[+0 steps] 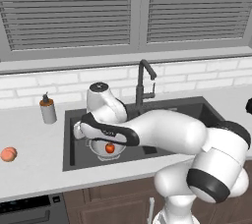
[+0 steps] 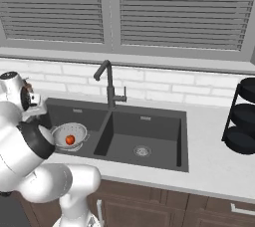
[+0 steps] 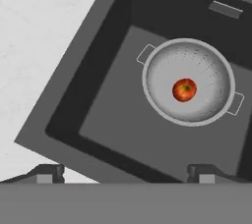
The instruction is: Put the colander in the sink, put the apple, peach in the colander, and turn on the sink faucet and pour water over the colander.
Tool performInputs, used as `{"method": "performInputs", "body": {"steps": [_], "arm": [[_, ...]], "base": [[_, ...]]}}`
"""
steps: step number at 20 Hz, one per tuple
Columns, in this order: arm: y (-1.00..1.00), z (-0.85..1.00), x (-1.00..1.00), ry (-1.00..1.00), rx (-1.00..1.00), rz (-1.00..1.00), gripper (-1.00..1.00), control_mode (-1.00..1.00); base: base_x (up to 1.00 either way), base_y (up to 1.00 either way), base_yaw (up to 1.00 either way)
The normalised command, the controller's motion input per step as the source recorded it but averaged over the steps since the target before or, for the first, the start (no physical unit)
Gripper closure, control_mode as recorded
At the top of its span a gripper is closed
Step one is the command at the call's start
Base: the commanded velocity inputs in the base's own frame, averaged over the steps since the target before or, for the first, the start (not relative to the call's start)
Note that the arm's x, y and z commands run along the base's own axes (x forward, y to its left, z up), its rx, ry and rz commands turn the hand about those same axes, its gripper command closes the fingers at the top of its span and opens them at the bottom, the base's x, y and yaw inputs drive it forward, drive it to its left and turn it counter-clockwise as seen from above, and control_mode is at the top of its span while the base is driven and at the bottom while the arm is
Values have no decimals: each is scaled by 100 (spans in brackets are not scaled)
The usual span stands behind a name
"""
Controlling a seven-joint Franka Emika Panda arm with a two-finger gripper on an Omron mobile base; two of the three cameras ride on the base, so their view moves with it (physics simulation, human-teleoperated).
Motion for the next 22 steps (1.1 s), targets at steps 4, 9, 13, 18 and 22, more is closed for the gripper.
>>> {"method": "performInputs", "body": {"steps": [4, 9, 13, 18, 22], "arm": [[78, 6, 0, 4, 5, 44, -100, -100], [91, 12, 0, 11, 1, 49, -100, -100], [99, 8, 0, 9, 0, 47, -100, -100], [72, 1, -1, 0, 0, 24, -100, -100], [46, 0, 0, 0, 0, 5, -100, -100]], "base": [[0, 0, 0], [0, 0, 0], [0, 0, 0], [0, 0, 0], [0, 0, 0]]}}
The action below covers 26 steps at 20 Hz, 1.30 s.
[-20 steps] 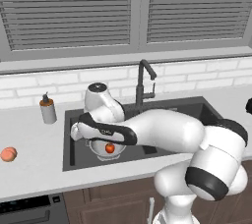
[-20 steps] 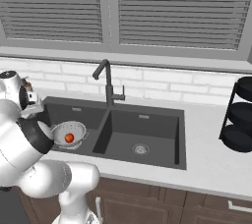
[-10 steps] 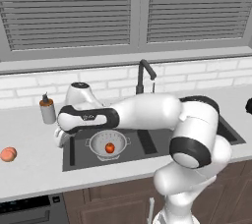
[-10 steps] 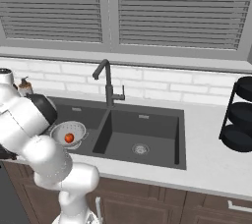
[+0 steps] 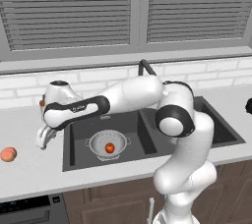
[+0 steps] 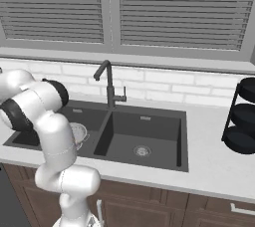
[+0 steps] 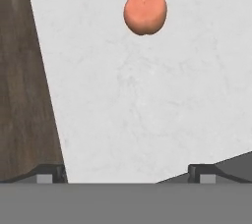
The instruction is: Put the colander in the sink, put the apple, peach in the colander, and turn on the sink faucet and pour water over the colander.
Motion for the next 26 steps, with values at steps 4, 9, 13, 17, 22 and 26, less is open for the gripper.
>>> {"method": "performInputs", "body": {"steps": [4, 9, 13, 17, 22, 26], "arm": [[60, -1, 0, 0, -1, 0, -100, -100], [56, -12, 12, 0, -3, -1, -100, -100], [59, -20, 0, 0, -7, -4, -100, -100], [49, -1, 15, 3, -15, -6, -100, -100], [45, 0, 36, 10, -15, -8, -100, -100], [34, 0, 45, 14, -12, -7, -100, -100]], "base": [[0, 0, 0], [0, 0, 0], [0, 0, 0], [0, 0, 0], [0, 0, 0], [0, 0, 0]]}}
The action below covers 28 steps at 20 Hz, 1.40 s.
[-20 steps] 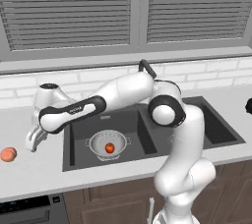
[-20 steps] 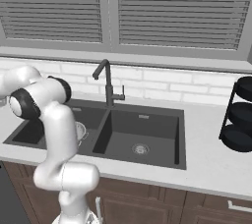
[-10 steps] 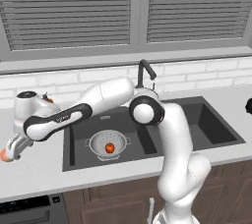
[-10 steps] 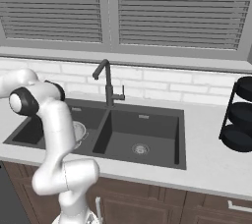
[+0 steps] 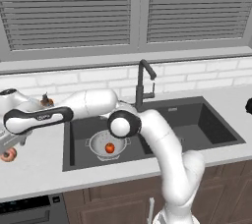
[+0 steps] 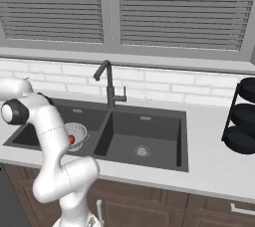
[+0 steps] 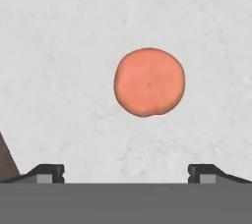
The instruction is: Put the colander in the sink, put the apple, peach in the colander, and turn on the sink faucet and pour water over the colander.
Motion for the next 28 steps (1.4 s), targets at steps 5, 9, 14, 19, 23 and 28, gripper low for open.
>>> {"method": "performInputs", "body": {"steps": [5, 9, 14, 19, 23, 28], "arm": [[18, -29, 23, 1, -3, -5, -100, -100], [1, -94, -12, -4, -2, -1, -100, -100], [0, -72, -24, -24, 0, 0, -100, -100], [3, -12, 2, -37, 0, 0, -100, -100], [0, -42, 11, -28, 0, 0, -100, -100], [0, -32, 5, -25, 2, 0, -100, -100]], "base": [[0, 0, 0], [0, 0, 0], [0, 0, 0], [0, 0, 0], [0, 0, 0], [0, 0, 0]]}}
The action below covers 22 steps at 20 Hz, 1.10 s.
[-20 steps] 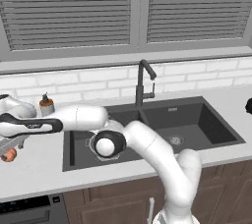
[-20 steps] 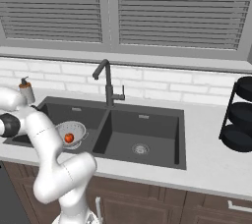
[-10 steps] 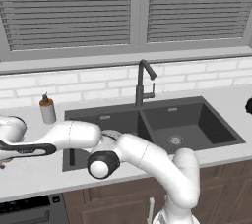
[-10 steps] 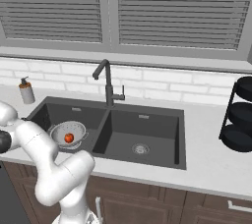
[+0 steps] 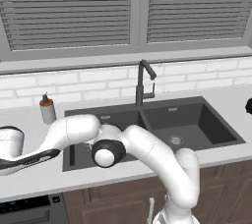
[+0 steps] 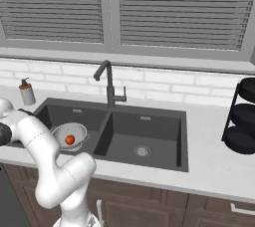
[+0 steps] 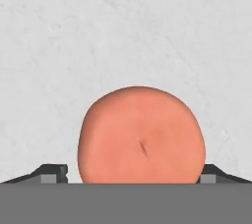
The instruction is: Put the colander in the sink, put the apple, peach in the colander, and turn on the sink faucet and pour water over the colander.
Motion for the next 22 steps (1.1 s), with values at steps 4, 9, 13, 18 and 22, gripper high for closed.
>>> {"method": "performInputs", "body": {"steps": [4, 9, 13, 18, 22], "arm": [[0, -9, 1, -8, 3, 0, 100, -100], [2, -1, 0, 0, 0, 0, 100, -100], [-6, 0, 0, 0, 0, 0, 100, -100], [-20, 27, 0, 0, 0, 0, 100, -100], [-44, 49, -4, 0, 0, 0, 100, -100]], "base": [[0, 0, 0], [0, 0, 0], [0, 0, 0], [0, 0, 0], [0, 0, 0]]}}
